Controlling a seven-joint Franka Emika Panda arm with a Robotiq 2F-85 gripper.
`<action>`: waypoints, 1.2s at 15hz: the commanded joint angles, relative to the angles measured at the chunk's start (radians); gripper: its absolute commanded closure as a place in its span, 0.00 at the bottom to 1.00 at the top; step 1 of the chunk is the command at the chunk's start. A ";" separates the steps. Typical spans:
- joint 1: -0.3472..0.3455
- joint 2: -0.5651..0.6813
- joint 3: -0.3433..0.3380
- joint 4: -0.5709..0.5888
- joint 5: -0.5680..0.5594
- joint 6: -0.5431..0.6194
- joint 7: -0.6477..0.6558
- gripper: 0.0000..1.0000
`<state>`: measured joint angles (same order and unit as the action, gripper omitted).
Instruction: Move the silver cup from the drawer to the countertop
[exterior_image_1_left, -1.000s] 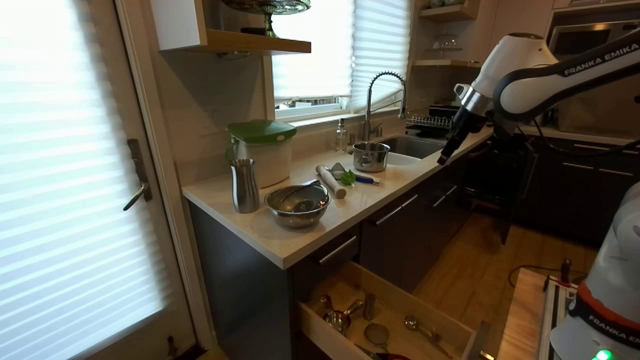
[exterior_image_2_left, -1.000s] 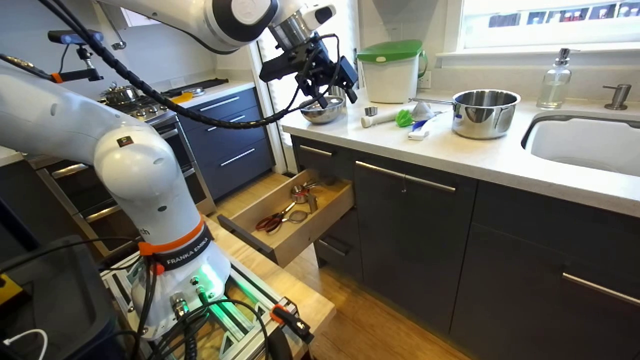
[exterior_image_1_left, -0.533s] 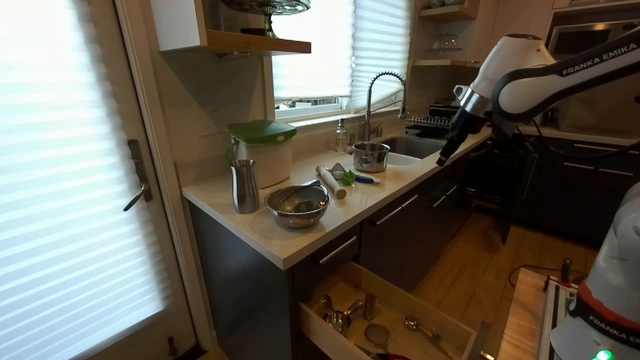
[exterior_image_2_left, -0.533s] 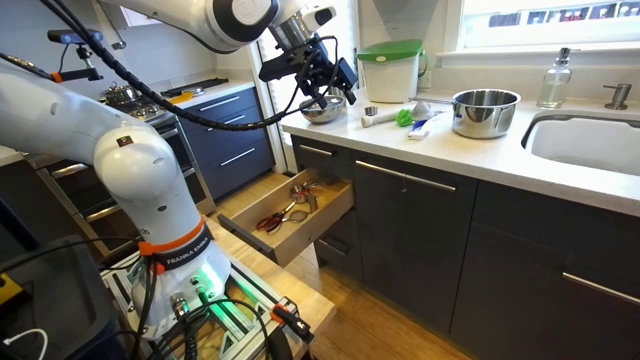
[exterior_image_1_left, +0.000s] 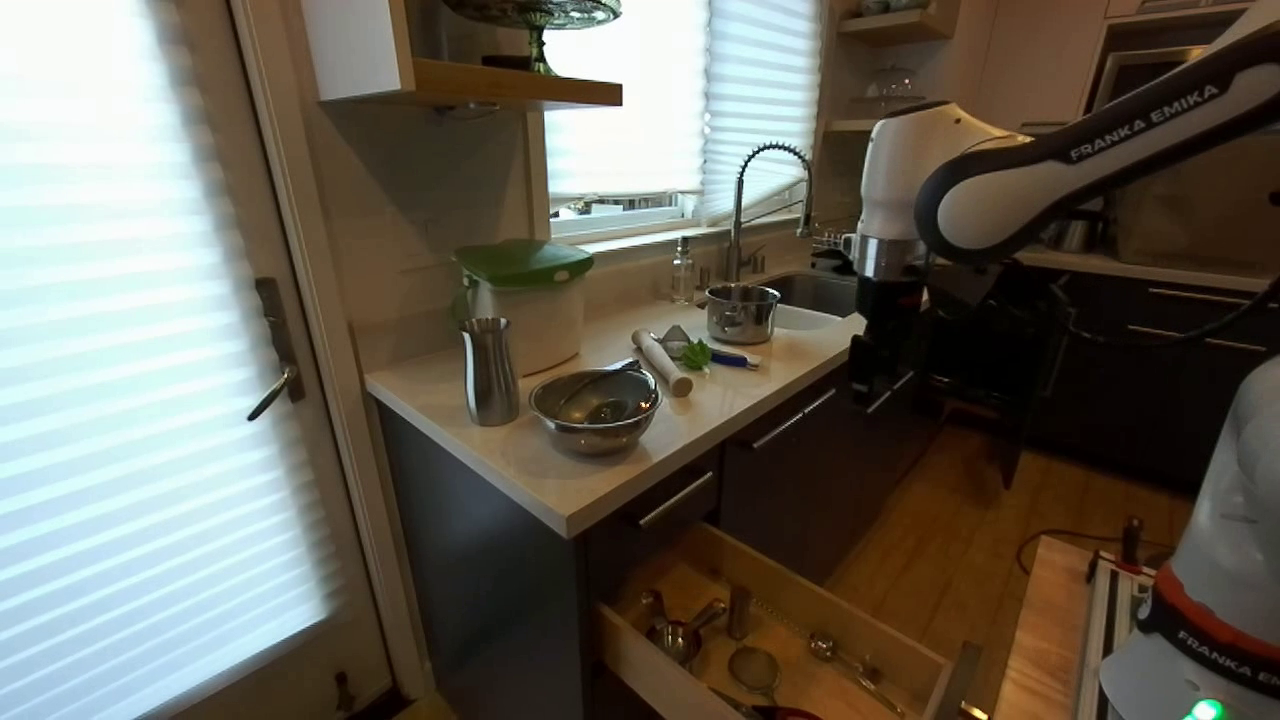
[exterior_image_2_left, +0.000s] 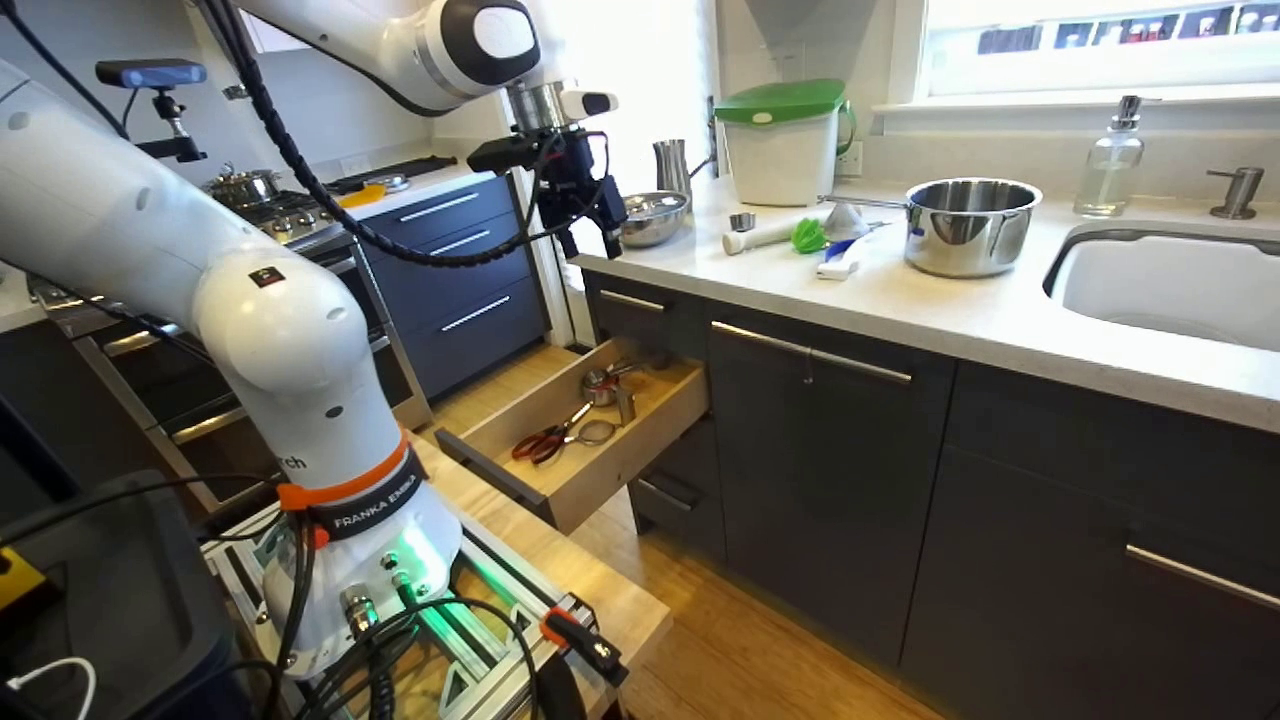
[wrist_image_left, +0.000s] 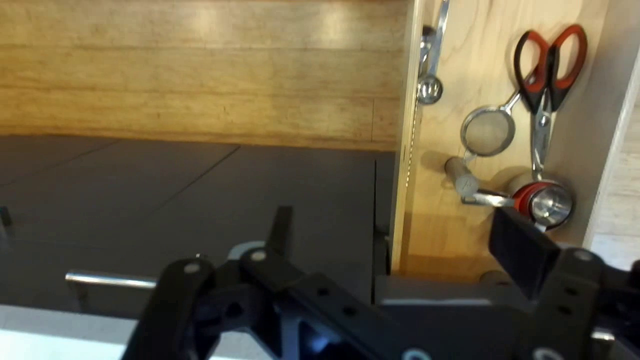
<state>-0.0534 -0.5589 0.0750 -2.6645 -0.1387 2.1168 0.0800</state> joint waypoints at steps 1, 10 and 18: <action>0.043 0.127 0.068 0.084 0.056 -0.133 0.154 0.00; 0.054 0.124 0.058 0.075 0.031 -0.107 0.149 0.00; 0.083 0.145 0.080 0.044 -0.007 -0.024 0.131 0.00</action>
<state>0.0021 -0.4322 0.1528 -2.5908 -0.1321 2.0215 0.2144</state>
